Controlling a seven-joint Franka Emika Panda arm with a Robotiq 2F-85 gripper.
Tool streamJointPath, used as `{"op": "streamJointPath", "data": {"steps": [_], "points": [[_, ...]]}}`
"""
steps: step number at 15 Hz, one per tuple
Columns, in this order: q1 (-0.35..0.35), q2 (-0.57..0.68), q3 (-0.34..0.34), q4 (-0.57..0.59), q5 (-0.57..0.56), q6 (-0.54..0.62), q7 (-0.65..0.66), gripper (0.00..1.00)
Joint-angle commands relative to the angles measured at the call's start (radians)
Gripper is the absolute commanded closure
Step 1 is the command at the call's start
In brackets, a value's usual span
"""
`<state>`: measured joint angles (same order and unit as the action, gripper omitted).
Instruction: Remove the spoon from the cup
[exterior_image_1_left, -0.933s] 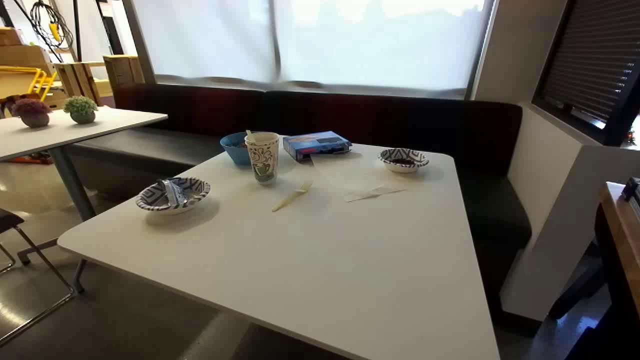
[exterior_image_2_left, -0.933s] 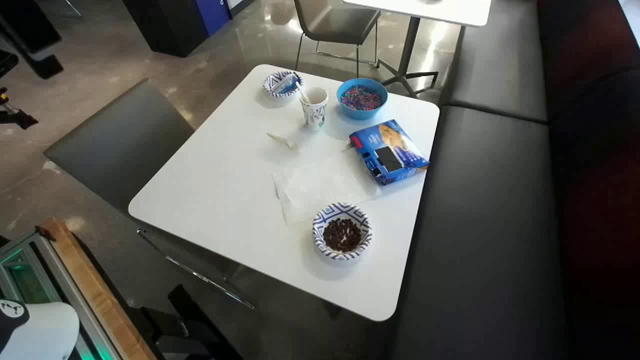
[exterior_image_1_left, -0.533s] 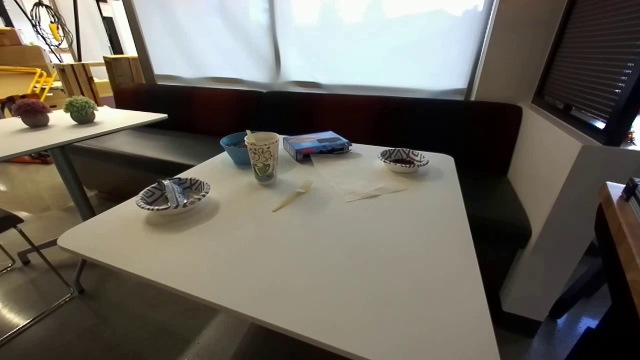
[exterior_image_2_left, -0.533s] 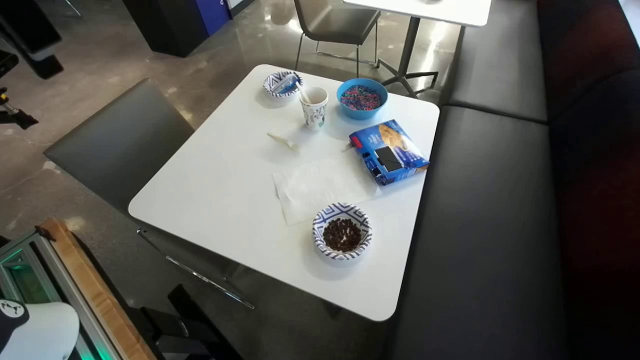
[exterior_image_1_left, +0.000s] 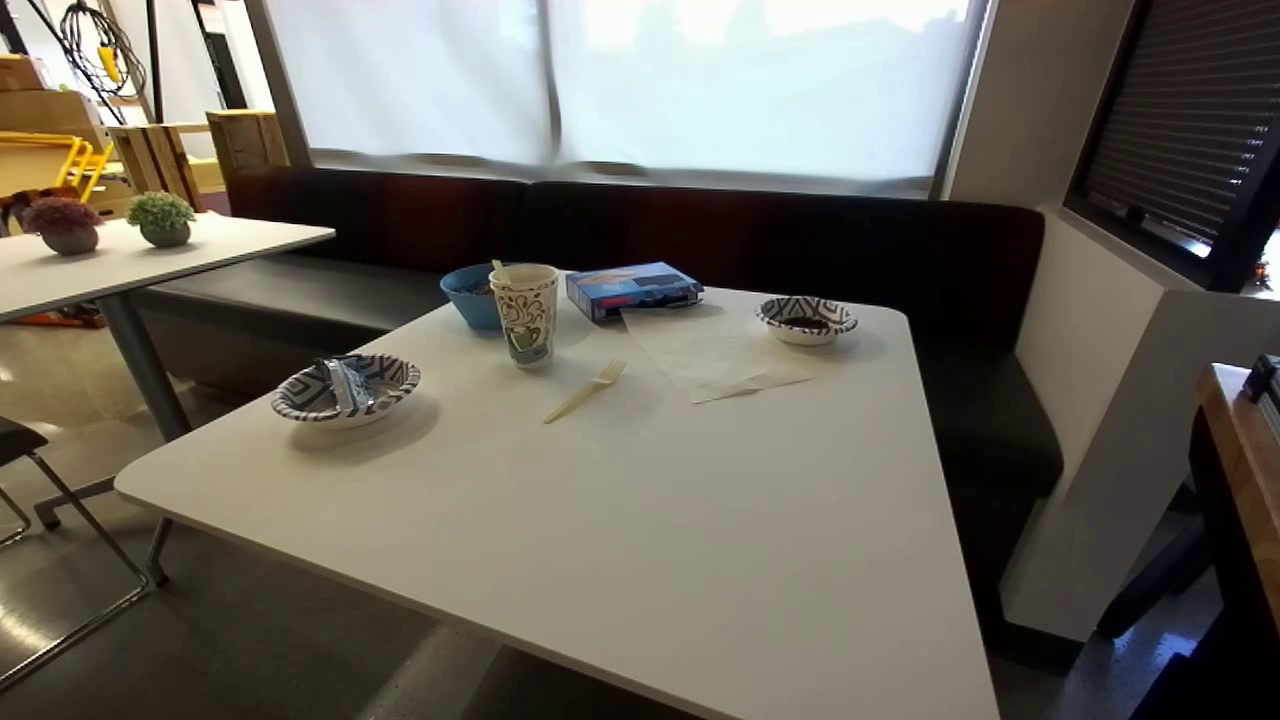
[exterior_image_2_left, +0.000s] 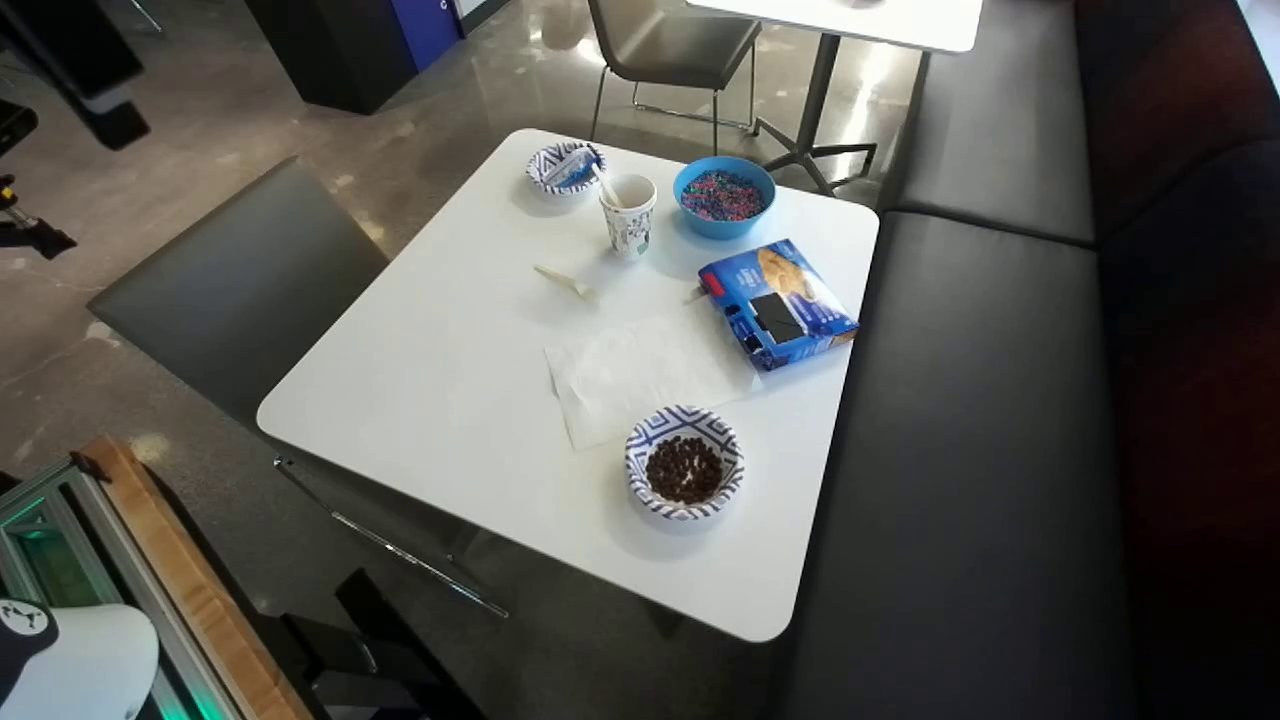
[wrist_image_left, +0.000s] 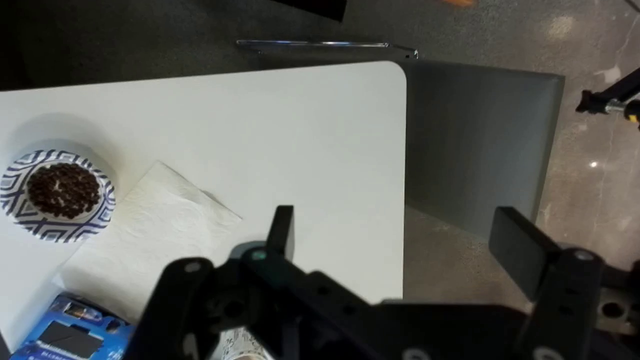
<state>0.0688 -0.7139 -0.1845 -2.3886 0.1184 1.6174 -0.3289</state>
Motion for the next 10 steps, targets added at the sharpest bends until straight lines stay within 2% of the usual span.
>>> {"op": "streamJointPath", "data": {"steps": [1, 4, 6, 10], "points": [[-0.015, 0.13, 0.029, 0.043, 0.001, 0.117, 0.014, 0.0], [-0.009, 0.268, 0.07, 0.092, -0.018, 0.237, 0.039, 0.0], [-0.017, 0.362, 0.118, 0.122, -0.059, 0.364, 0.084, 0.0], [-0.03, 0.549, 0.214, 0.194, -0.237, 0.556, 0.224, 0.0]]}}
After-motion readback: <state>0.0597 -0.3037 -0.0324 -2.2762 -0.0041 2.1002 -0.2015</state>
